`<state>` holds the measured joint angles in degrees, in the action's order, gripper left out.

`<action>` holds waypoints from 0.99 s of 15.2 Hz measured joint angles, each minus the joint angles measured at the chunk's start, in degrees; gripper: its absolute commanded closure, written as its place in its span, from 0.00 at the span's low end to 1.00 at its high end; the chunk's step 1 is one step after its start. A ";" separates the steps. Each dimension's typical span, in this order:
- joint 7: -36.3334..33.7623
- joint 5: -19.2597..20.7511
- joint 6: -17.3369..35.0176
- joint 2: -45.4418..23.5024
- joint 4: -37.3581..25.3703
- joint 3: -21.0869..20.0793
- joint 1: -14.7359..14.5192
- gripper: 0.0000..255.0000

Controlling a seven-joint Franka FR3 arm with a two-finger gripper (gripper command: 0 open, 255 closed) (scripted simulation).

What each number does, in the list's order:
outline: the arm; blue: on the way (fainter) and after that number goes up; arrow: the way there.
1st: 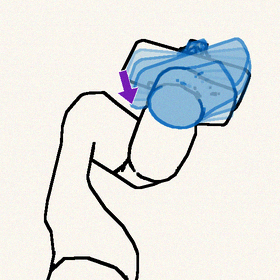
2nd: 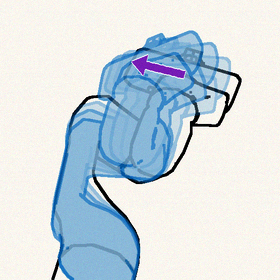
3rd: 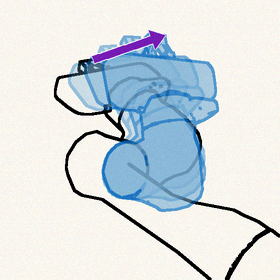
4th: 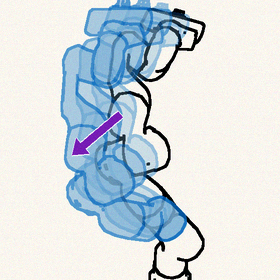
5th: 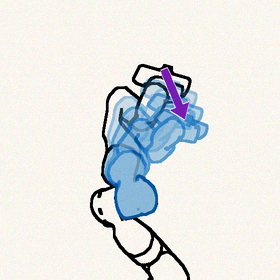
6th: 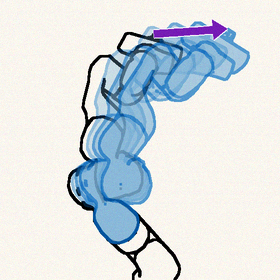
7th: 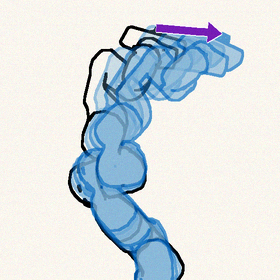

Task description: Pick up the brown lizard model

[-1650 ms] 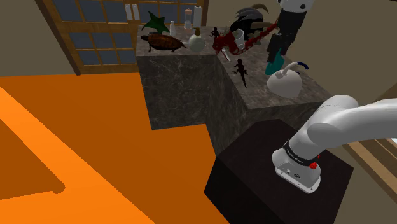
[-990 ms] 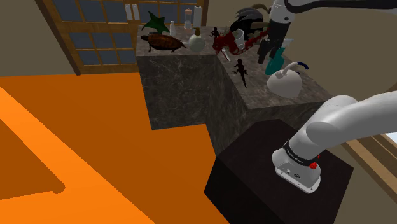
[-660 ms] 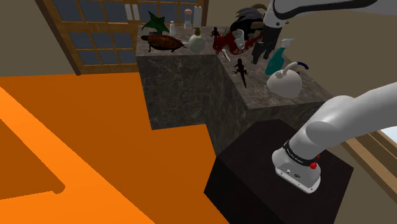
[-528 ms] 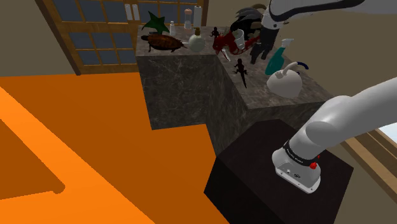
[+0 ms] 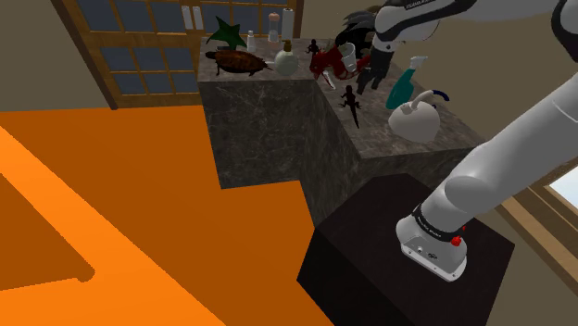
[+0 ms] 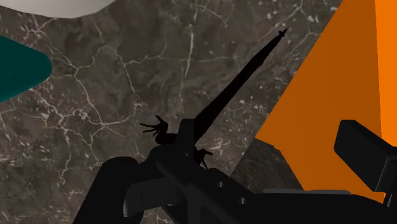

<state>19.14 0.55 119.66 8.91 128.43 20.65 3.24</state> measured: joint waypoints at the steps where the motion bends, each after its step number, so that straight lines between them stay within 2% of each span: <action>1: 1.13 -1.23 1.15 -2.33 -1.16 0.55 0.01 0.00; 5: 6.68 -6.93 4.21 -11.81 -7.04 2.43 1.08 0.00; 10: 11.98 -13.46 5.77 -21.68 -14.35 2.61 3.42 0.00; 15: 13.61 -15.47 9.11 -24.47 -13.44 2.08 3.99 0.00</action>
<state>32.75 -14.92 128.77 -15.57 114.99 22.72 7.23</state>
